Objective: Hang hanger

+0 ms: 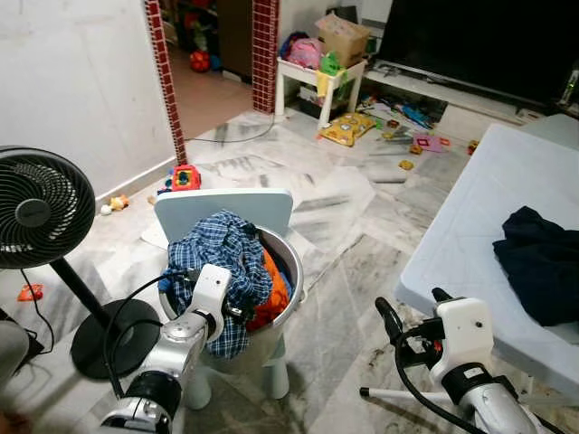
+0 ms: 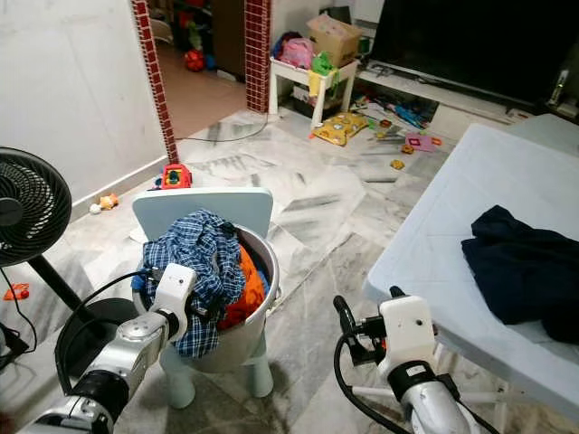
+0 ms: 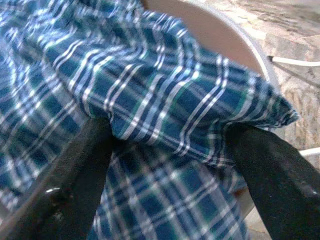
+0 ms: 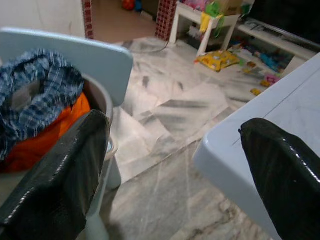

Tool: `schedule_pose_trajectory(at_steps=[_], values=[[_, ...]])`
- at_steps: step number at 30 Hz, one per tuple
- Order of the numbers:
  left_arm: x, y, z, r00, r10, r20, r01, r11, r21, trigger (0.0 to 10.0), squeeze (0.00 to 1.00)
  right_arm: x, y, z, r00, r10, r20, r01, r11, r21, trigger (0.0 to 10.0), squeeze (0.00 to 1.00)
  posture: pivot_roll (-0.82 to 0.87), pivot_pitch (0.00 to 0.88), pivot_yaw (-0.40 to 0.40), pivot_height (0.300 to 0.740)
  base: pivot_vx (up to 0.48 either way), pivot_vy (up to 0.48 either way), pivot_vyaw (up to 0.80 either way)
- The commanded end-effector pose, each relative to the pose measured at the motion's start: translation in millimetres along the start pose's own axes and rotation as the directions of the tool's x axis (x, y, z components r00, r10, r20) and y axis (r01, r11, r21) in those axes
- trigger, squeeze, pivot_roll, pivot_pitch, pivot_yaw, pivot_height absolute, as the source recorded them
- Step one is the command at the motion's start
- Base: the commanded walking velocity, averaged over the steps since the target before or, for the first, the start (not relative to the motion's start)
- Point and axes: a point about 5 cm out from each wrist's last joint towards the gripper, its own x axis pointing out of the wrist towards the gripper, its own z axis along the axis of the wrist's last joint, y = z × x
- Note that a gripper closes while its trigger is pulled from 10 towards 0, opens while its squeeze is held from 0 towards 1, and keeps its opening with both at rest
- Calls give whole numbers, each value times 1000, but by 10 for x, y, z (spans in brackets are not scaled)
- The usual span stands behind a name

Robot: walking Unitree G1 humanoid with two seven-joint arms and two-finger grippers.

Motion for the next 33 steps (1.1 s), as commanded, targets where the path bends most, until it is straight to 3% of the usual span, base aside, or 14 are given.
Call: schedule_pose_trajectory(at_steps=[1, 2, 20, 30, 33], values=[[26, -18, 56, 1000, -15, 4, 15, 1000, 5, 0, 0, -23, -29, 66, 1000, 1, 25, 0, 999, -32, 10000, 0, -43, 0, -85, 740, 0, 0, 0], [35, -22, 62, 1000, -21, -1, 21, 1000, 11, 0, 0, -32, -36, 75, 1000, -4, 30, 6, 998, -63, 10000, 0, -43, 0, -83, 740, 0, 0, 0], [1, 102, -76, 998, 41, -51, -40, 999, 17, 0, 0, 8, 70, 0, 998, 58, -16, -59, 996, -71, 10000, 0, -12, 0, -77, 740, 0, 0, 0], [6, 202, 119, 997, 66, 50, -66, 998, -6, 0, 0, 90, 105, -31, 998, 58, -20, -59, 997, -57, 10000, 0, 7, 0, -67, 740, 0, 0, 0], [13, 149, 188, 994, 31, 107, -29, 999, -16, 0, 0, 67, 166, -21, 992, 123, -9, -123, 992, -15, 10000, 0, 9, 0, -62, 740, 0, 0, 0]])
